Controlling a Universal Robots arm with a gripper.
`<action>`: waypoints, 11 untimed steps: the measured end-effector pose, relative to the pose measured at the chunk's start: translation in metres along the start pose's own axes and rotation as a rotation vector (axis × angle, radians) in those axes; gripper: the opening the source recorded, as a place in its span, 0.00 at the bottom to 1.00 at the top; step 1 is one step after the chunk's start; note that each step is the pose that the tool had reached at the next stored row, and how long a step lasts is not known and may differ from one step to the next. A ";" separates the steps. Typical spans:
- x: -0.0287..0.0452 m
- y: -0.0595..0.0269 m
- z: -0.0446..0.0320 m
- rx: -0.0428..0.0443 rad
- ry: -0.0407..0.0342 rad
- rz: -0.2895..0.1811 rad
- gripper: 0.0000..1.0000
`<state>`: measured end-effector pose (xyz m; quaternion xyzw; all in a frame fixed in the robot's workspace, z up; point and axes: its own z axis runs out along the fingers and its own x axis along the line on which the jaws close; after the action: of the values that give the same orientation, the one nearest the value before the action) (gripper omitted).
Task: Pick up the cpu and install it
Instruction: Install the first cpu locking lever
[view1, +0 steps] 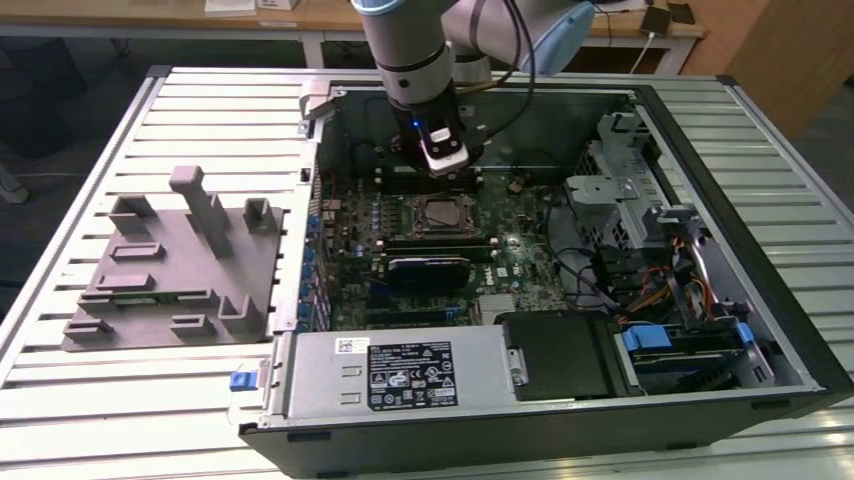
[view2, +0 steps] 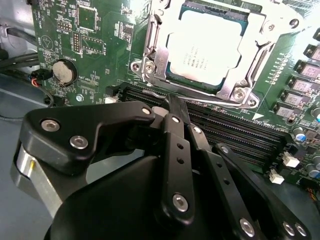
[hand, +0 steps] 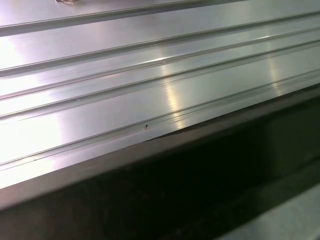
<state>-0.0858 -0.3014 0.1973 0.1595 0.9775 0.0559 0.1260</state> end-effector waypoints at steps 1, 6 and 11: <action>0.0000 0.0000 0.0000 -0.0001 0.0000 0.000 0.11; 0.0002 0.0000 0.0004 0.0166 -0.0056 -0.005 0.11; 0.0006 -0.0004 0.0022 0.0314 -0.0119 -0.009 0.11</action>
<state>-0.0859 -0.3014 0.1950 0.1573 0.9782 0.0390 0.1296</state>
